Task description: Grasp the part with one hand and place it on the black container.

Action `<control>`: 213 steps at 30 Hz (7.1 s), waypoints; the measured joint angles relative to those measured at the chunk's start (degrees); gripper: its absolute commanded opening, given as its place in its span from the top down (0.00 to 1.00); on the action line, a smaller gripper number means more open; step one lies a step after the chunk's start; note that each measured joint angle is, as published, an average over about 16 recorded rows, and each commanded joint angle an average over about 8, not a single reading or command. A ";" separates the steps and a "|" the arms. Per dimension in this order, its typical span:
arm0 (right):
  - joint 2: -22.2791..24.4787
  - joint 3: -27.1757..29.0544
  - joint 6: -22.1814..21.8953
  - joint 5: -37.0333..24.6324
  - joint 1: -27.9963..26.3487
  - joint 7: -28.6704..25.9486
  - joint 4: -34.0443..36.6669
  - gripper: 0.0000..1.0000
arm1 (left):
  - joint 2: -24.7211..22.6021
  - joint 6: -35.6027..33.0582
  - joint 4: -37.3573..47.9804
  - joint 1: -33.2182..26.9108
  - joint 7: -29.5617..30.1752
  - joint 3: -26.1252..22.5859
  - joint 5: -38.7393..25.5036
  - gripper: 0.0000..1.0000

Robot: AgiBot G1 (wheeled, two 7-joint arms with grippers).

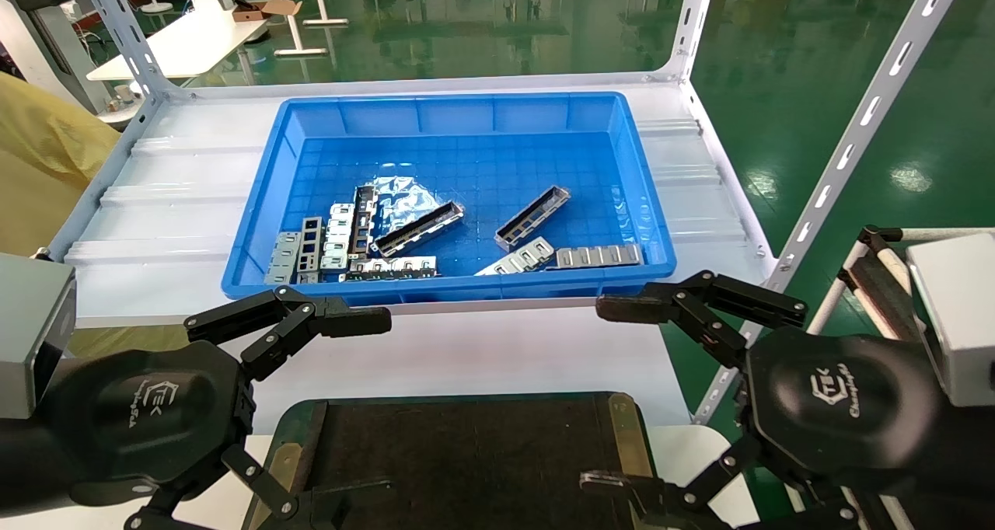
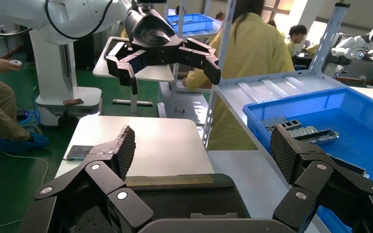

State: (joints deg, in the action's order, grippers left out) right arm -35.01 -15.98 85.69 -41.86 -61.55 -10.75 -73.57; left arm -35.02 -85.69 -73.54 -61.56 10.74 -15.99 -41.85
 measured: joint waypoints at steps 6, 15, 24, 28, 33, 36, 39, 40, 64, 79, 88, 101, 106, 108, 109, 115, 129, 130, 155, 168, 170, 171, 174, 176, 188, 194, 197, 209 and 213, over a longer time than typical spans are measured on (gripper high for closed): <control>0.00 0.00 0.00 0.00 0.00 0.00 0.00 0.00 | 0.00 0.00 0.00 0.00 0.00 -0.02 0.00 0.00; 0.00 -0.02 -0.01 0.00 0.00 0.00 0.00 0.00 | 0.00 0.00 0.00 0.00 0.00 -0.04 0.00 0.00; 0.00 -0.04 -0.02 0.00 0.00 0.00 0.00 0.00 | 0.00 0.00 0.00 0.00 0.00 -0.04 0.00 0.00; 0.00 -0.05 -0.02 0.00 0.00 0.01 0.01 0.00 | 0.00 0.06 0.01 0.00 -0.02 -0.01 0.02 0.00; 0.00 -0.06 -0.01 0.01 -0.01 0.02 0.02 0.00 | 0.00 0.38 -0.04 0.12 -0.19 0.11 0.02 0.00; 0.00 -0.07 -0.01 0.01 -0.02 0.02 0.03 0.00 | -0.09 0.95 -0.07 0.23 -0.52 0.21 -0.24 0.00; 0.00 -0.08 -0.01 0.02 -0.02 0.03 0.04 0.00 | -0.25 1.78 -0.07 0.30 -0.93 0.30 -0.70 0.00; 0.00 -0.09 -0.01 0.02 -0.03 0.03 0.05 0.00 | -0.33 2.10 -0.05 0.31 -1.09 0.32 -0.90 0.00; 0.04 -0.19 -0.04 0.09 -0.06 0.09 0.06 0.00 | -9.72 12.55 7.28 -4.84 -5.53 -2.44 -9.91 0.00; 0.07 -0.26 -0.07 0.13 -0.07 0.12 0.06 0.00 | -20.48 18.05 21.14 -13.36 -10.38 -5.62 -16.09 0.00; 0.08 -0.29 -0.08 0.16 -0.08 0.14 0.06 0.00 | -28.33 19.92 34.19 -20.43 -15.25 -8.04 -19.96 0.00; 0.10 -0.34 -0.11 0.19 -0.09 0.17 0.06 0.00 | -38.29 25.36 52.35 -28.53 -22.57 -10.26 -24.00 0.00; 0.11 -0.36 -0.11 0.21 -0.10 0.18 0.06 0.00 | -40.91 28.40 57.63 -30.18 -24.64 -10.86 -24.60 0.00; 0.12 -0.37 -0.12 0.21 -0.10 0.18 0.06 0.00 | -41.67 29.64 59.17 -30.52 -25.20 -11.19 -24.68 0.00; 0.12 -0.38 -0.12 0.22 -0.10 0.18 0.06 0.00 | -41.98 30.24 59.79 -30.63 -25.41 -11.39 -24.69 0.00; 0.13 -0.40 -0.13 0.23 -0.10 0.19 0.06 0.00 | -43.07 33.65 61.62 -30.55 -25.59 -13.06 -24.29 0.00; 0.15 -0.46 -0.15 0.27 -0.11 0.22 0.06 0.75 | -43.47 40.85 58.45 -28.52 -21.92 -20.08 -21.46 0.83; 0.15 -0.46 -0.16 0.27 -0.12 0.22 0.06 0.88 | -43.47 41.38 58.16 -28.40 -21.62 -20.66 -21.17 0.94; 0.19 -0.55 -0.20 0.34 -0.14 0.27 0.06 1.00 | -43.21 50.03 54.98 -26.83 -18.66 -32.16 -12.27 1.00; 0.21 -0.60 -0.22 0.37 -0.15 0.30 0.06 1.00 | -43.08 51.14 55.66 -26.08 -19.68 -35.27 -7.70 1.00; 0.21 -0.61 -0.22 0.38 -0.15 0.30 0.06 1.00 | -43.07 51.22 55.76 -26.02 -19.85 -35.64 -7.01 1.00; 0.21 -0.61 -0.22 0.38 -0.15 0.30 0.06 1.00 | -43.07 51.26 55.80 -25.99 -19.94 -35.82 -6.67 1.00; 0.22 -0.62 -0.23 0.39 -0.15 0.31 0.06 1.00 | -43.07 51.36 55.89 -25.94 -20.19 -36.35 -5.65 1.00; 0.22 -0.63 -0.23 0.39 -0.15 0.31 0.06 1.00 | -43.07 51.42 55.92 -25.93 -20.34 -36.70 -4.99 1.00; 0.24 -0.67 -0.25 0.42 -0.16 0.33 0.06 1.00 | -43.01 51.65 55.76 -26.29 -21.29 -38.28 -0.69 1.00; 0.25 -0.69 -0.26 0.43 -0.17 0.34 0.06 1.00 | -42.83 50.58 55.93 -27.09 -22.17 -38.32 1.91 1.00; 0.25 -0.71 -0.26 0.44 -0.17 0.35 0.06 1.00 | -42.63 49.24 56.27 -27.66 -22.87 -38.06 3.30 1.00; 0.27 -0.75 -0.28 0.47 -0.18 0.37 0.07 1.00 | -40.35 36.76 59.45 -30.03 -26.41 -35.95 8.21 1.00; 0.28 -0.76 -0.29 0.48 -0.18 0.38 0.07 1.00 | -39.13 31.06 60.55 -30.51 -27.10 -35.37 9.26 1.00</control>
State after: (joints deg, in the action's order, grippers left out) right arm -34.74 -16.74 85.40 -41.38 -61.74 -10.37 -73.50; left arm -74.15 -54.63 -12.99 -92.07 -16.37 -51.36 -32.59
